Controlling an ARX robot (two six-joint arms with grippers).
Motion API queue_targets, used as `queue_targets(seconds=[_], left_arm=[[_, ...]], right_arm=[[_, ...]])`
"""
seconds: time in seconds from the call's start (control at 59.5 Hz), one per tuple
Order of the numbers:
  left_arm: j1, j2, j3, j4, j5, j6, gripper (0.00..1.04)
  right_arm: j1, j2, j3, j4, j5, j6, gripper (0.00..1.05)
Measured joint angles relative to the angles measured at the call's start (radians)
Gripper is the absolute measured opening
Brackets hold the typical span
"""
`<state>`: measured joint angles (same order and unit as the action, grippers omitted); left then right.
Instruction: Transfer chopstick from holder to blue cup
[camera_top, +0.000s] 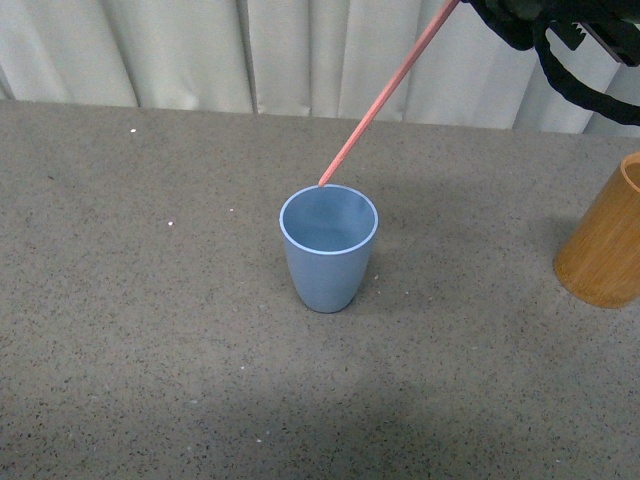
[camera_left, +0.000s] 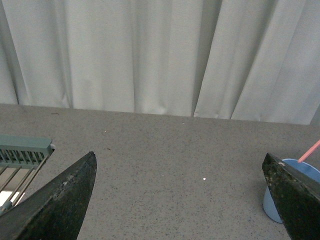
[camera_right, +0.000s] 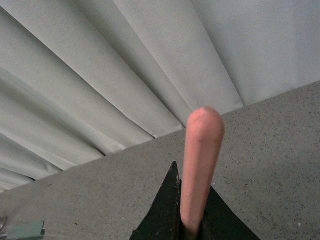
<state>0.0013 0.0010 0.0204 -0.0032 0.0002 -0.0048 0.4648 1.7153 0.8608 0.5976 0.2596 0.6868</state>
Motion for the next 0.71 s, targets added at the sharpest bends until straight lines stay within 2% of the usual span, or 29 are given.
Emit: queue_targets(seconds=[0.705], left_arm=[[0.000, 0.000, 0.000, 0.000, 0.000, 0.000, 0.98]], right_arm=[[-0.005, 0.028, -0.008, -0.017, 0.000, 0.026, 0.02]])
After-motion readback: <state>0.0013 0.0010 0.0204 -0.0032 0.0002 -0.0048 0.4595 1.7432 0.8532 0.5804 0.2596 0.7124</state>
